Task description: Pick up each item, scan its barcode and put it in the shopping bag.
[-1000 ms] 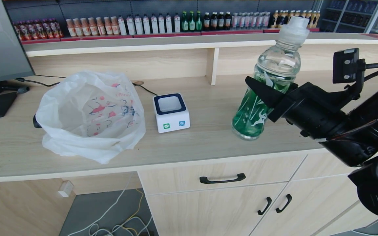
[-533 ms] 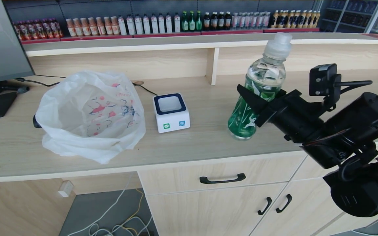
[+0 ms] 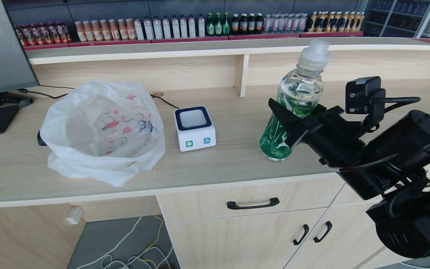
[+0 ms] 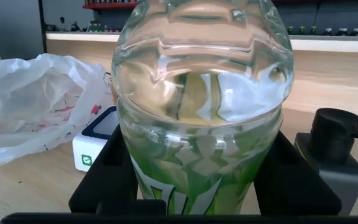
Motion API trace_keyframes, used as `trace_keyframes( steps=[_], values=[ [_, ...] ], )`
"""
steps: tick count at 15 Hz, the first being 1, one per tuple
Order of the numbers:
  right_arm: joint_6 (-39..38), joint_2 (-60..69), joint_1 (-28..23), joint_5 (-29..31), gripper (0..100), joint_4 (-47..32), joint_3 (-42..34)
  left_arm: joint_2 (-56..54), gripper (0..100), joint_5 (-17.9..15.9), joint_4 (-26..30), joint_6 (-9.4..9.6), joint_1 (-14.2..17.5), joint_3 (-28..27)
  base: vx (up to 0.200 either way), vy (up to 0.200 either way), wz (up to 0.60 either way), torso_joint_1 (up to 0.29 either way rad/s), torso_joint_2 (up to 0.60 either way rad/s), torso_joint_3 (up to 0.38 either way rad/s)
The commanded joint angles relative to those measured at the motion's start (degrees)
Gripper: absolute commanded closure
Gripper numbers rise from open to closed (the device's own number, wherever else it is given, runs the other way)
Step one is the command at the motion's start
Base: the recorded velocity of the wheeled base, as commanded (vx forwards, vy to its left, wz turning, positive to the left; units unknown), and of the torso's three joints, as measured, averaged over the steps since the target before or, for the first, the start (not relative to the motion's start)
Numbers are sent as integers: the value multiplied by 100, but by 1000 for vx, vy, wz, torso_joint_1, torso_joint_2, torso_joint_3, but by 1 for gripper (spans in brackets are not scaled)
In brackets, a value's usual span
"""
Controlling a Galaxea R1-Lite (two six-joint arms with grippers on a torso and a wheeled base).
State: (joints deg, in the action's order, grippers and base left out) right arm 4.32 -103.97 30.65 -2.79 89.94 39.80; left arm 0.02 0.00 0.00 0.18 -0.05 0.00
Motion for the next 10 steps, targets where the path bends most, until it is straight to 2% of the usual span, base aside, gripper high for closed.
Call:
trace_keyframes(
  steps=[1,3,6,10],
  values=[
    [-10,132,29,-11,100,6,-34,-2,0,0,0,-1,-4,0,0,0,0,0,0,0],
    [-18,184,64,-11,100,6,-95,-2,0,0,9,8,-4,0,0,0,0,0,0,0],
    [-80,202,99,-11,100,6,-148,-2,0,0,0,-9,-4,0,0,0,600,1,2,7],
    [-71,264,99,-20,100,6,-236,-2,0,0,0,-18,-4,0,0,0,0,0,0,0]
  ],
)
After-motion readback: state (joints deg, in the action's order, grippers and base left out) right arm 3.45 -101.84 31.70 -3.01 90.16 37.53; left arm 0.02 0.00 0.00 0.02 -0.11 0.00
